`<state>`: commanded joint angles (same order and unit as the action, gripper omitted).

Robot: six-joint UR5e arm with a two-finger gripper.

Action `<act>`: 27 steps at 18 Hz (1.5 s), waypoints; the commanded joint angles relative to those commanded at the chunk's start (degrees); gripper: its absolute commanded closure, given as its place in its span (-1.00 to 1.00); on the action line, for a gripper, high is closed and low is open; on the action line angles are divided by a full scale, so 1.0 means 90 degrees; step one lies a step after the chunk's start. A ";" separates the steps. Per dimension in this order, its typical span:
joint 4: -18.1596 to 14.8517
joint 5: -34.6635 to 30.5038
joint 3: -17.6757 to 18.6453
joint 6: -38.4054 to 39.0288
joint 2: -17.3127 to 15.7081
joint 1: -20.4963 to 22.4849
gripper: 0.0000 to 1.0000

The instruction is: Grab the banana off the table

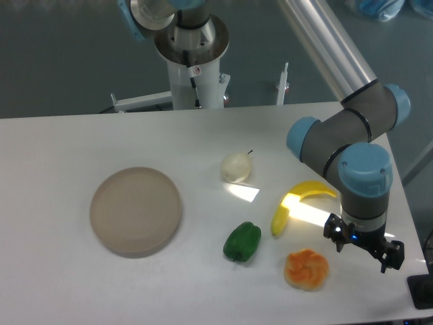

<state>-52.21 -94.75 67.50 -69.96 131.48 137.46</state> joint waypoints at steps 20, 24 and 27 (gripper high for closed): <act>-0.0068 -0.0020 0.1287 -0.0078 -0.0858 0.0126 -1.00; -0.0195 0.0049 0.2205 -0.0088 -0.1308 0.0419 -1.00; -0.0264 0.0049 0.2694 -0.0088 -0.1513 0.0488 -1.00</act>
<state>-54.58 -94.31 91.75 -70.75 117.87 141.86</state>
